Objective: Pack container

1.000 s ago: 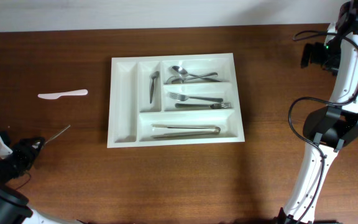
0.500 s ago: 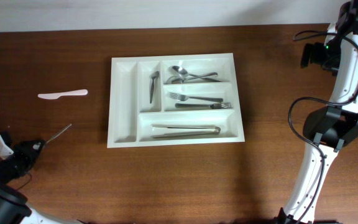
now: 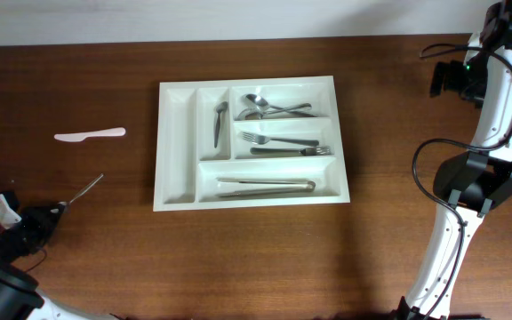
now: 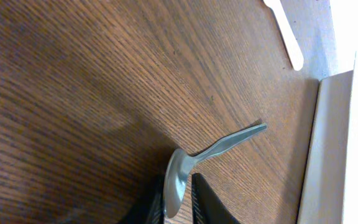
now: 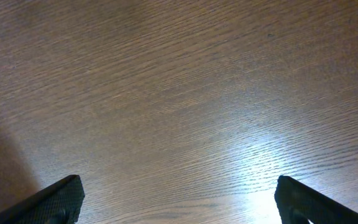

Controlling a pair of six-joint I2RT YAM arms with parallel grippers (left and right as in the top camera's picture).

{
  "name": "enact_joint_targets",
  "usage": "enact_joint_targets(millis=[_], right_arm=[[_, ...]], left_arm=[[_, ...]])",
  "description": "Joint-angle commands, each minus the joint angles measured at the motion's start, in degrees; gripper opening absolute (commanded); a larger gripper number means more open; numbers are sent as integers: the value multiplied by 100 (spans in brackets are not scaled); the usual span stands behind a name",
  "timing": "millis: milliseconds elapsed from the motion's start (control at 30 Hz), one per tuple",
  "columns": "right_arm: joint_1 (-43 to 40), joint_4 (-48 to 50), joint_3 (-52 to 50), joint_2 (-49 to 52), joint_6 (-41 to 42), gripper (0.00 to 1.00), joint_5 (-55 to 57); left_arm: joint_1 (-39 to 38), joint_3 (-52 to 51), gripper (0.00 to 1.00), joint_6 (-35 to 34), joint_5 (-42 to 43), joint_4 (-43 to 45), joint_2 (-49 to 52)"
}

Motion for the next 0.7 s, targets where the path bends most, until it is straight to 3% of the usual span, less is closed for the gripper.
enact_joint_targets(millis=[0,667], right_arm=[[-22,17,-37,-131,-37,99,-52],[-22,17,-37,-131,-37,99,-52]], left_arm=[[-17,-96,15,70,-256,-31,166],[-17,-96,2,52,-155,-4,166]])
